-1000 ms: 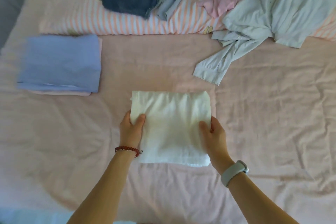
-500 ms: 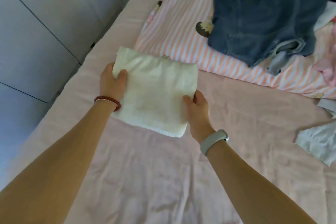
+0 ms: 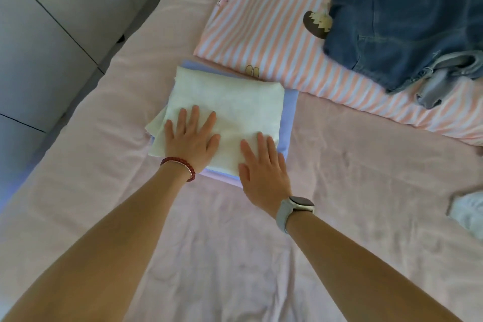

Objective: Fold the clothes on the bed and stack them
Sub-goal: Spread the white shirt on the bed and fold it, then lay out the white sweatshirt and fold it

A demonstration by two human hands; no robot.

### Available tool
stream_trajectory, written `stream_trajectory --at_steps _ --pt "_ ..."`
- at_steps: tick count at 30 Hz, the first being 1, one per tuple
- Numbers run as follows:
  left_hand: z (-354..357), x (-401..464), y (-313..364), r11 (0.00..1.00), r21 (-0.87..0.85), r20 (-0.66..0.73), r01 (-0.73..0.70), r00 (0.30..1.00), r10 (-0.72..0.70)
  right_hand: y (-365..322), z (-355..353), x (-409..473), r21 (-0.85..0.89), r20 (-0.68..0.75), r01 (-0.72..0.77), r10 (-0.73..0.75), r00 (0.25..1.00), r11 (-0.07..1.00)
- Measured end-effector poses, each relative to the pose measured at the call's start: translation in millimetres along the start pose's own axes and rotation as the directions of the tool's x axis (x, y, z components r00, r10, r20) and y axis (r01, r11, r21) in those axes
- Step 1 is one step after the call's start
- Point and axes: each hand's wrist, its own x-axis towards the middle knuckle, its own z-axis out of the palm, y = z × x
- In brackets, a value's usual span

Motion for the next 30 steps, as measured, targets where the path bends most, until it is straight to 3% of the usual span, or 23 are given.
stream_trajectory --at_steps 2,5,9,11,14,21,26,30 --pt "-6.0 -1.4 4.1 1.000 -0.016 -0.031 0.000 1.000 -0.001 4.6 -2.5 -5.1 0.047 -0.033 0.024 -0.023 0.999 0.999" --pt "-18.1 -22.8 24.8 0.996 -0.078 -0.185 -0.036 0.982 0.021 24.2 -14.4 -26.0 0.103 -0.082 0.028 -0.020 0.996 0.994" --pt "-15.2 -77.9 76.8 0.983 -0.141 -0.294 -0.122 0.953 0.076 70.7 -30.0 -78.2 0.181 -0.084 -0.097 0.113 0.990 0.979" --pt "-9.5 -103.7 114.2 0.975 -0.175 -0.230 -0.138 0.968 0.096 103.3 -37.2 -111.9 0.197 -0.060 -0.180 0.195 0.979 0.964" --pt "6.9 -133.2 181.1 0.969 -0.189 -0.019 -0.157 0.987 0.156 167.0 -47.3 -168.2 0.202 -0.014 -0.321 0.330 0.944 0.925" --pt "63.2 -168.2 374.8 0.946 -0.172 0.244 -0.274 0.919 0.311 356.0 -80.1 -268.6 0.213 -0.020 -0.552 0.569 0.822 0.806" --pt "132.6 -196.9 513.6 0.952 -0.117 0.363 -0.282 0.881 0.305 488.8 -100.1 -280.3 0.143 -0.105 -0.553 0.568 0.816 0.821" --pt "173.4 -208.2 558.7 0.984 0.014 0.427 -0.177 0.891 0.154 571.4 -127.9 -256.2 0.026 -0.292 -0.515 0.499 0.816 0.857"
